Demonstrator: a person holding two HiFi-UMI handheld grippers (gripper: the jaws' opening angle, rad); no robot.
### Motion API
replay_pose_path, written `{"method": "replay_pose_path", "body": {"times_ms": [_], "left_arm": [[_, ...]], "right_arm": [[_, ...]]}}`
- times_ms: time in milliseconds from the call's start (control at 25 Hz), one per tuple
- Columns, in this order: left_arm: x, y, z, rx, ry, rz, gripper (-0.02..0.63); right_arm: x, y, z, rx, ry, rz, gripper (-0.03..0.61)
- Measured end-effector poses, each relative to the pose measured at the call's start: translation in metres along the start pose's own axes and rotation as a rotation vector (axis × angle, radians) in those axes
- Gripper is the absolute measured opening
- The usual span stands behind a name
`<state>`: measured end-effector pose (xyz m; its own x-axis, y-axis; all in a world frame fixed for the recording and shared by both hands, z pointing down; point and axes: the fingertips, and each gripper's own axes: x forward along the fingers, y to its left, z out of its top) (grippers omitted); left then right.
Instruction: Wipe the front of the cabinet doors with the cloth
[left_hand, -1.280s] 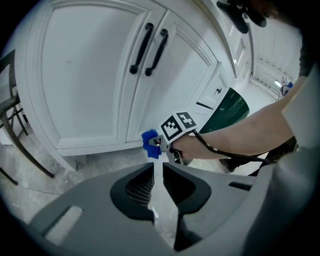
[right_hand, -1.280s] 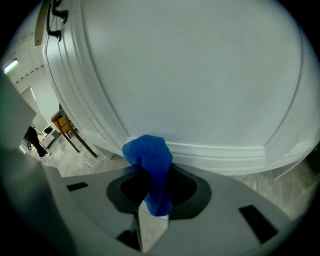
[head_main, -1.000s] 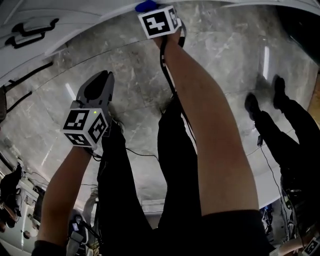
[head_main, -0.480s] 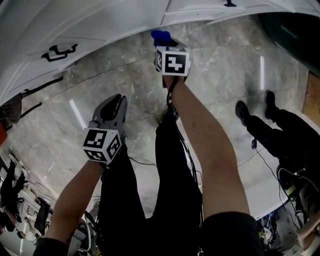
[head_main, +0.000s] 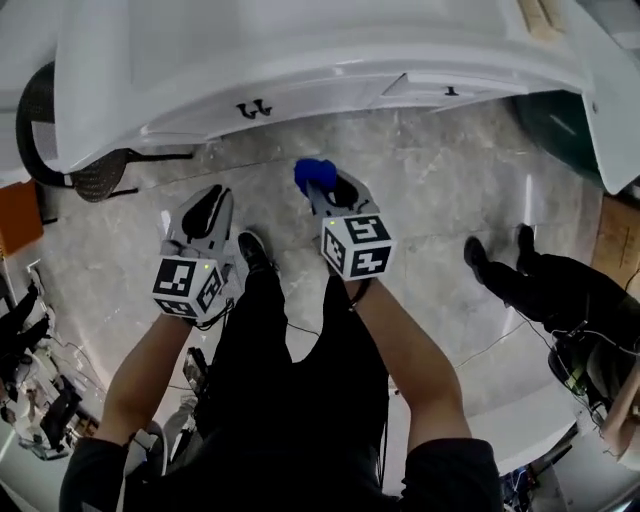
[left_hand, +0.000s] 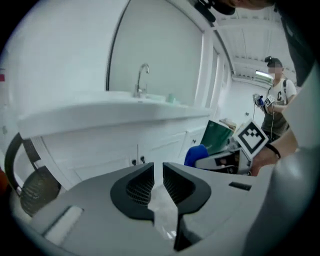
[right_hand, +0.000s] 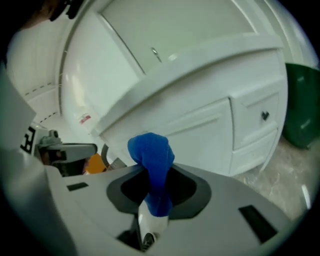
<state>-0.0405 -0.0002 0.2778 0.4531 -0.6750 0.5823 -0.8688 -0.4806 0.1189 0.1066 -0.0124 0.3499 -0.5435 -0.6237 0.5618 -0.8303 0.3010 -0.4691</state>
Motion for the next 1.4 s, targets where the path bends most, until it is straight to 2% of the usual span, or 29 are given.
{"method": "replay_pose_path", "body": {"times_ms": [160,320,520,640,760,880,1120,1400], "left_arm": [[-0.076,0.010,0.092,0.020,-0.177,0.034,0.057],[-0.141,-0.007,0.160,0.084,-0.310,0.053,0.057],[-0.238,-0.028,0.253,0.130,-0.489,0.061,0.057],[-0.290,-0.044,0.294,0.136,-0.607,0.058,0.057],[-0.326,-0.062,0.313,0.128,-0.672,0.032,0.057],[-0.342,-0.073,0.325,0.099,-0.707,0.001,0.057],[-0.350,-0.074,0.319,0.056,-0.697,-0.025,0.057],[-0.354,-0.071,0.315,0.052,-0.694,-0.022,0.057]], "right_arm": [[-0.053,0.112,0.074,-0.156,-0.112,0.110,0.086],[-0.116,0.198,0.146,-0.322,-0.209,0.181,0.084],[-0.203,0.286,0.224,-0.426,-0.388,0.221,0.086],[-0.251,0.331,0.249,-0.459,-0.484,0.264,0.086],[-0.288,0.367,0.263,-0.482,-0.558,0.297,0.086],[-0.307,0.383,0.276,-0.501,-0.598,0.290,0.086],[-0.311,0.379,0.284,-0.499,-0.634,0.230,0.086],[-0.307,0.374,0.281,-0.463,-0.622,0.220,0.086]]}}
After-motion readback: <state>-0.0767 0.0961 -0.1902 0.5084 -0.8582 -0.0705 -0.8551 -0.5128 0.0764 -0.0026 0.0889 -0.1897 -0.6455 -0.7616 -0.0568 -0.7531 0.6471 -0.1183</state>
